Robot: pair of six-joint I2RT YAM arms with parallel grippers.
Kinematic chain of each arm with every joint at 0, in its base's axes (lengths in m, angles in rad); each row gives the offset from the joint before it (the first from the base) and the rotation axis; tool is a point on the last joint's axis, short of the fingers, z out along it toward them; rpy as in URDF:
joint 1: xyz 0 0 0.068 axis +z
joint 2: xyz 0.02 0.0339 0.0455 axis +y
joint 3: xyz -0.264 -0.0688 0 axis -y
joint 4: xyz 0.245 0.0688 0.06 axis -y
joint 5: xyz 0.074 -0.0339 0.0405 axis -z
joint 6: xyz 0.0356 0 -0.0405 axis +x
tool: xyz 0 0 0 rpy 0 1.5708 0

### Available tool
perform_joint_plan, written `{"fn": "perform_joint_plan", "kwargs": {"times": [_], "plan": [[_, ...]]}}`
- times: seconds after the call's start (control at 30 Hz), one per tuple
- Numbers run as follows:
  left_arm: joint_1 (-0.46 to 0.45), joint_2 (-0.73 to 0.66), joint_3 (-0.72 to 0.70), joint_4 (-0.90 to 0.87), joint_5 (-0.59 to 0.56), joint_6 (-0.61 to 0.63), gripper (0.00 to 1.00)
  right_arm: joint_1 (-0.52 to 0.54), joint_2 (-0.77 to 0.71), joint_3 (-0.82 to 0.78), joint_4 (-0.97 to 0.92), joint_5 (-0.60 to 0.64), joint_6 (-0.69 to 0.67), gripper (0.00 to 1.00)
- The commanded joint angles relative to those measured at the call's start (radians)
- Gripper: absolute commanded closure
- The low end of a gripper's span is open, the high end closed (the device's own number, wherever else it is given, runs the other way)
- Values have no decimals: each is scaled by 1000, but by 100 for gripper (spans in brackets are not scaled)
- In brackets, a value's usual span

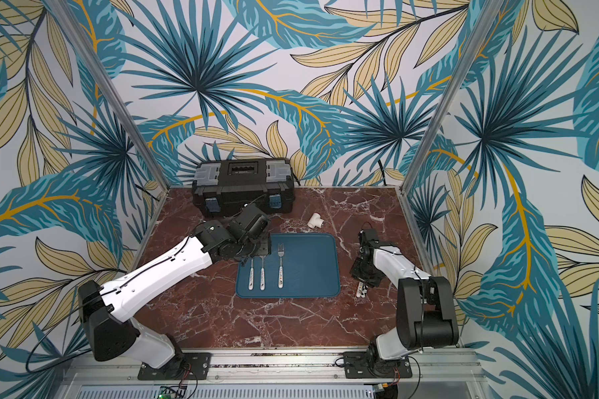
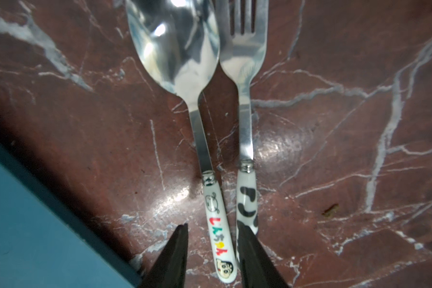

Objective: Set the spoon and fork side by side
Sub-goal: Pick up the spoon from the center of the board.

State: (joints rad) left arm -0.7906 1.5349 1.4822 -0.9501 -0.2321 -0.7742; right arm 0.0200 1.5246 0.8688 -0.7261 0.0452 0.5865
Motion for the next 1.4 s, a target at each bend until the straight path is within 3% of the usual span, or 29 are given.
{"fn": "perform_joint_plan", "kwargs": {"times": [0.0, 0.2, 0.43, 0.8, 0.9, 1.03, 1.37], "plan": [[10, -34, -24, 4, -21, -1, 43, -3, 46, -21, 22, -25, -10, 61], [28, -52, -9, -24, -7, 12, 43, -5, 98, -14, 28, -44, -6, 65], [54, -84, -31, -30, -12, 22, 43, -4, 79, -26, 39, -46, -10, 80], [70, -147, -96, -25, -42, 26, 43, 20, 21, 16, 64, -61, -23, 84], [81, -186, -144, 9, -71, 60, 28, 84, -6, 63, 45, -63, -16, 85], [99, -278, -274, 118, -140, 122, 20, 241, 17, 154, 6, -62, 7, 85], [185, -444, -405, 133, -163, 118, 16, 515, 268, 416, -39, -127, 31, 85]]}}
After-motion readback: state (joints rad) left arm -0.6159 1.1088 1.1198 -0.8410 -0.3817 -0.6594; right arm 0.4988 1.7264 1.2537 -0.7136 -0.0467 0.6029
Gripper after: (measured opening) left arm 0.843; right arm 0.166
